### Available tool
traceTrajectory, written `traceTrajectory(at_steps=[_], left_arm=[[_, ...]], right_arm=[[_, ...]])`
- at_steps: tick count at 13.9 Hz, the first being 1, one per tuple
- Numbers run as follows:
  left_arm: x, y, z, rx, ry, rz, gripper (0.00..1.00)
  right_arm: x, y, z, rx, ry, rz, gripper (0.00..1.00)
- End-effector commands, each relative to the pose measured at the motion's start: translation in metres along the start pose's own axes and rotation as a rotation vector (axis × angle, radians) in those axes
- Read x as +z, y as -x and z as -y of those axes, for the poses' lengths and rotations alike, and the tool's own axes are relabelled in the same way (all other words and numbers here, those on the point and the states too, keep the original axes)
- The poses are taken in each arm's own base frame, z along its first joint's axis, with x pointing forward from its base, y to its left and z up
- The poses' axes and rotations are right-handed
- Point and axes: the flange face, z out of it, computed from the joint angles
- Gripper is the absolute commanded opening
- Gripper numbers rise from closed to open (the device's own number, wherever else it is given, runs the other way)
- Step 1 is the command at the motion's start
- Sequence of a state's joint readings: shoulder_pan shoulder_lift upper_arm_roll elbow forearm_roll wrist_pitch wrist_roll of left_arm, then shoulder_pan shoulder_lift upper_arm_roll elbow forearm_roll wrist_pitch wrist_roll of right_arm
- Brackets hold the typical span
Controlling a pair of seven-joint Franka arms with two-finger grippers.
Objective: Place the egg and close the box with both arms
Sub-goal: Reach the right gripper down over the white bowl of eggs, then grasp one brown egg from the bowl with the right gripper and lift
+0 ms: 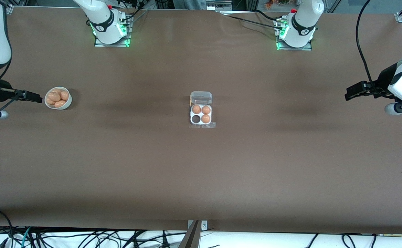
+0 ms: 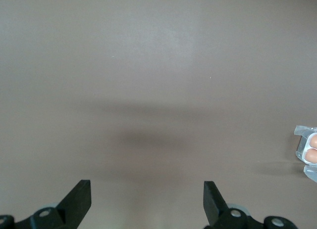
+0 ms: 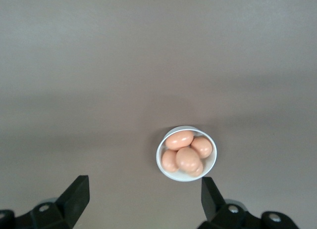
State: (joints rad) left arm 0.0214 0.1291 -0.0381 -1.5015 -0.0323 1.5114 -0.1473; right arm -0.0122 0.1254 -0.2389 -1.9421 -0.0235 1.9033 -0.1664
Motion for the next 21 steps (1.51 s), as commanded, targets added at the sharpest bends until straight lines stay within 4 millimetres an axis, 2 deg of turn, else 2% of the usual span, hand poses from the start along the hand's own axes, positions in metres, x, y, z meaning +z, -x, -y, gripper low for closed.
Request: traceTrajectory(at_steps=[1,3,5,7,11,18,21], left_arm=[[-0.006,-0.002,0.002,0.022,0.018,0.007,1.0],[-0.005,-0.002,0.002,0.022,0.018,0.009,1.0],[-0.006,-0.002,0.001,0.024,0.018,0.007,1.0],[-0.006,-0.002,0.0,0.025,0.018,0.007,1.0],[-0.005,0.0,0.0,0.027,0.016,0.021,1.0],[-0.005,0.0,0.0,0.027,0.016,0.021,1.0],[-0.006,0.001,0.0,0.027,0.017,0.02,1.0]], right_arm=[[0.049,0.042,-0.025,-0.061,-0.025,-0.08,1.0],[0.084,0.06,-0.041,-0.135,-0.016,-0.123,1.0],[0.11,0.073,-0.055,-0.199,-0.009,-0.133,1.0],[0.133,0.086,-0.056,-0.206,-0.009,-0.13,1.0],[0.166,0.081,-0.06,-0.271,0.014,-0.097,1.0],[0.178,0.078,-0.06,-0.27,0.019,-0.077,0.99],[0.182,0.077,-0.06,-0.269,0.019,-0.067,0.82]])
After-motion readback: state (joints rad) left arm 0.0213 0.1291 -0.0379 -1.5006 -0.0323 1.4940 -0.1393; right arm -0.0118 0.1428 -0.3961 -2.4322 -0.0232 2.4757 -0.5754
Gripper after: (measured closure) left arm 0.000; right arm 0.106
